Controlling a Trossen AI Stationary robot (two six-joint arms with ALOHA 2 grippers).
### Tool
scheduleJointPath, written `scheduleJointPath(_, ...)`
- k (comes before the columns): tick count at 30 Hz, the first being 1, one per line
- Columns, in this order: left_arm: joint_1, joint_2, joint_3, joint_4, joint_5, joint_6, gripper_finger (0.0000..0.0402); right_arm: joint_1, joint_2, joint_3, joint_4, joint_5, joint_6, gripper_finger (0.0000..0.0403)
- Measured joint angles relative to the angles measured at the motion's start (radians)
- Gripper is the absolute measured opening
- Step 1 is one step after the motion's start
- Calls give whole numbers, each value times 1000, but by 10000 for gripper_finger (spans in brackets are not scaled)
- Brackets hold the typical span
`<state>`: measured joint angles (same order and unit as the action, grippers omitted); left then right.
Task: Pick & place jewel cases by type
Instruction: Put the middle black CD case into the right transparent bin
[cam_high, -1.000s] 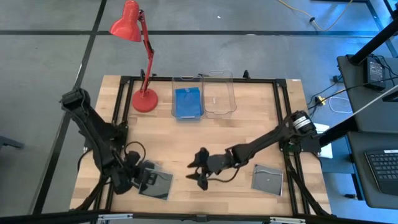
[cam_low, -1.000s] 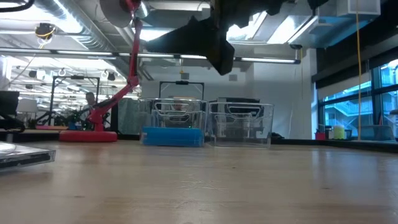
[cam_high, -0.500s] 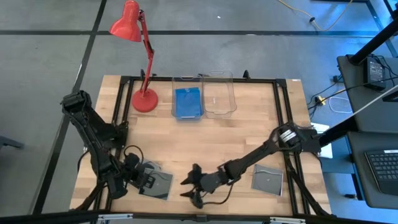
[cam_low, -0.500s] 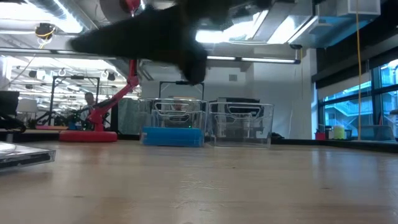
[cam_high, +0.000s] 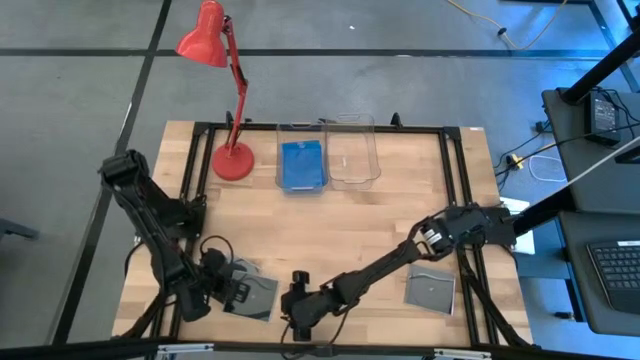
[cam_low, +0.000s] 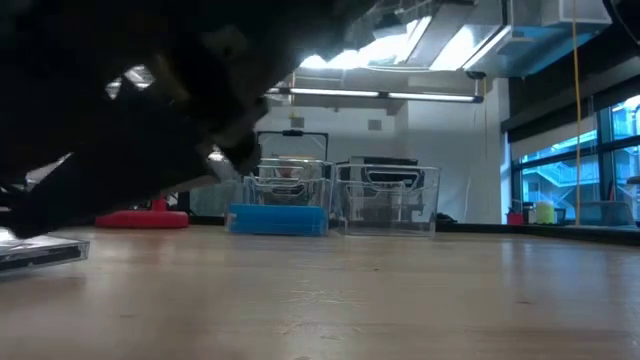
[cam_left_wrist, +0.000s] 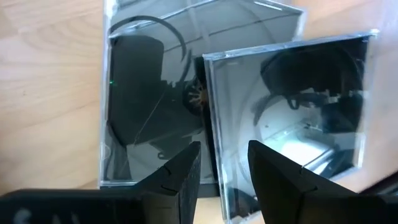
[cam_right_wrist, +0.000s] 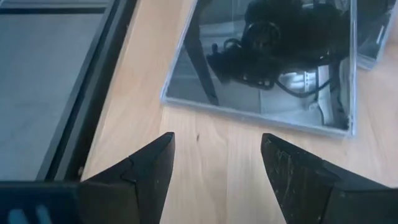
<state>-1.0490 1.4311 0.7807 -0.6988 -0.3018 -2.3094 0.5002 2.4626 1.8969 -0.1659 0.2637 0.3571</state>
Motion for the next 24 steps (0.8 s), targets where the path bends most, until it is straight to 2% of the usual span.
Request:
scheduleJointPath(5,6,29,0,3,42,-1,130,-6,24,37,3,-3,1,243)
scheduleJointPath(10,6,69,-25,99,58,-1,129,-6,25,39,13,-3,4,243)
scheduleJointPath(18,6,102,-38,196,13,-2,128,-6,25,39,-7,-56,7,243)
scheduleJointPath(24,6,103,-39,206,7,0,128,-6,25,39,-123,-57,31,243)
